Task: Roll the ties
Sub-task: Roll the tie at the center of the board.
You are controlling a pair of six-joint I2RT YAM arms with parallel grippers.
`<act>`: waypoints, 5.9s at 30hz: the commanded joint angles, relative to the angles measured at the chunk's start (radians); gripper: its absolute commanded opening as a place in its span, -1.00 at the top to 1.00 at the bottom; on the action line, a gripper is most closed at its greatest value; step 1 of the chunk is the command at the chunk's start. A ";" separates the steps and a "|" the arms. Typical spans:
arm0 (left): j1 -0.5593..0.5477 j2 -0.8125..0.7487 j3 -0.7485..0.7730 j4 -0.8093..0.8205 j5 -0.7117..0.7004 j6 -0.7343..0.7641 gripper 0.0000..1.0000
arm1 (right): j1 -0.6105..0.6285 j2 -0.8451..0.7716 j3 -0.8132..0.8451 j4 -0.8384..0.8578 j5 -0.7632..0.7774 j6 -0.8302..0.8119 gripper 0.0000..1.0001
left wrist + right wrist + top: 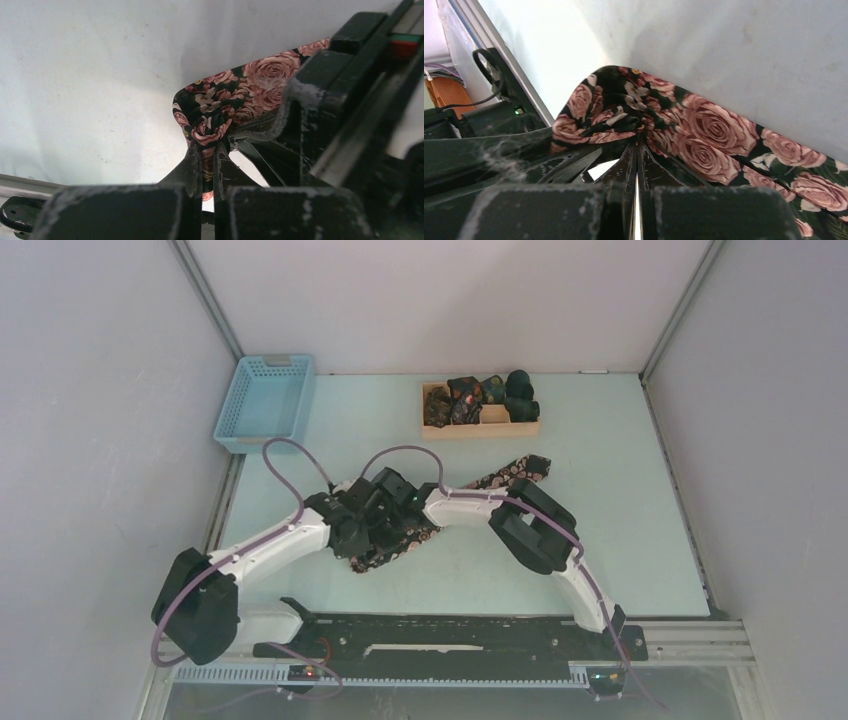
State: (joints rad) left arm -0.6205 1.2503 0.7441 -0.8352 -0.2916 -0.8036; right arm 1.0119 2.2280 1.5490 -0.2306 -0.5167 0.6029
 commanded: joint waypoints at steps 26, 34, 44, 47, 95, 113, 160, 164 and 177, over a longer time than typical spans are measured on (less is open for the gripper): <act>-0.109 0.241 0.187 -0.314 -0.315 -0.065 1.00 | -0.338 -0.419 -0.354 0.020 0.120 -0.015 1.00; -0.178 0.411 0.257 -0.356 -0.352 -0.099 1.00 | -0.364 -0.433 -0.370 0.019 0.112 -0.014 1.00; -0.229 0.542 0.318 -0.329 -0.323 -0.099 1.00 | -0.388 -0.456 -0.391 0.024 0.106 -0.011 1.00; -0.239 0.562 0.326 -0.306 -0.300 -0.091 1.00 | -0.391 -0.459 -0.395 0.026 0.106 -0.011 1.00; 0.295 -0.016 0.105 0.040 0.107 0.256 0.18 | 0.175 -0.390 -0.394 0.216 0.315 0.010 1.00; 0.424 0.316 0.216 0.079 0.247 0.344 0.35 | 0.246 -0.124 -0.207 0.194 0.437 -0.096 1.00; 0.412 0.293 0.110 0.032 0.480 0.401 0.47 | 0.173 -0.037 -0.184 0.336 0.539 -0.286 1.00; 0.415 0.284 0.121 0.048 0.450 0.387 0.46 | 0.179 -0.067 -0.191 0.314 0.529 -0.300 1.00; 0.432 0.185 0.248 -0.002 0.242 0.352 0.08 | 0.238 -0.299 -0.348 0.343 0.414 -0.351 1.00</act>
State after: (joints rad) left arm -0.1974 1.5043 0.9352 -0.8028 0.0479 -0.4370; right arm 1.2304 2.0445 1.2320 0.0998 -0.0654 0.2859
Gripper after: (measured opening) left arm 0.427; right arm 0.006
